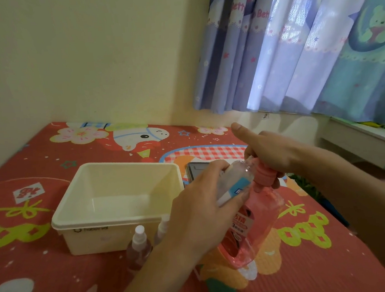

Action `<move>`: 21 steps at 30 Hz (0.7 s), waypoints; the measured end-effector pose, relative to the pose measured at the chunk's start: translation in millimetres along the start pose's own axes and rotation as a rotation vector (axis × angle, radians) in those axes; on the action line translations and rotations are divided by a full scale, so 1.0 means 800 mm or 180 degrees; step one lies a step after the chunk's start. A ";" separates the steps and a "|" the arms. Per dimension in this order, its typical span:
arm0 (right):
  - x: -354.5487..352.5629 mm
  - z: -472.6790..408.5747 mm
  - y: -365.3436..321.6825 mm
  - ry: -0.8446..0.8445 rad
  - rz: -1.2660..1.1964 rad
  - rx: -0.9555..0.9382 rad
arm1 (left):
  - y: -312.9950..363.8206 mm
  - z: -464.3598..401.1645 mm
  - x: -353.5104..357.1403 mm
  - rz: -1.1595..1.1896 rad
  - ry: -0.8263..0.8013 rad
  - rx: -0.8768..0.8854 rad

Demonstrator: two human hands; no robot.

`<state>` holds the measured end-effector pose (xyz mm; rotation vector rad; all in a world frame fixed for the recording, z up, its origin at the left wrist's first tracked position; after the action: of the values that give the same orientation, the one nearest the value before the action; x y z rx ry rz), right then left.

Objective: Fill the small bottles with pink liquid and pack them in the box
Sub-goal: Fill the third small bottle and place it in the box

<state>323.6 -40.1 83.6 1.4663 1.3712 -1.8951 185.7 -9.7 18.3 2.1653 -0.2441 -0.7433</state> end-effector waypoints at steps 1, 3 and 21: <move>0.000 0.000 0.001 0.0018 0.0005 0.0011 | -0.001 0.000 0.001 0.0003 -0.0013 -0.0001; 0.000 0.001 0.004 -0.0097 0.0007 0.0119 | -0.002 0.000 0.002 0.0033 -0.0035 -0.0011; -0.002 -0.003 0.010 -0.0293 -0.0133 0.0224 | -0.001 0.001 0.006 0.0261 -0.0098 -0.0027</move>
<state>331.5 -42.1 81.8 1.3742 1.3155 -2.0297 189.3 -11.7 15.2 2.1237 -0.3432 -0.7302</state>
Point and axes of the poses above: each hand's wrist, its own z-axis away from the middle knuckle, its own x-axis out of the palm, y = z × x, the point moved 10 cm from there along -z, towards the middle knuckle, and after that the axes turned 6 degrees about -x, right-handed, at the moved point
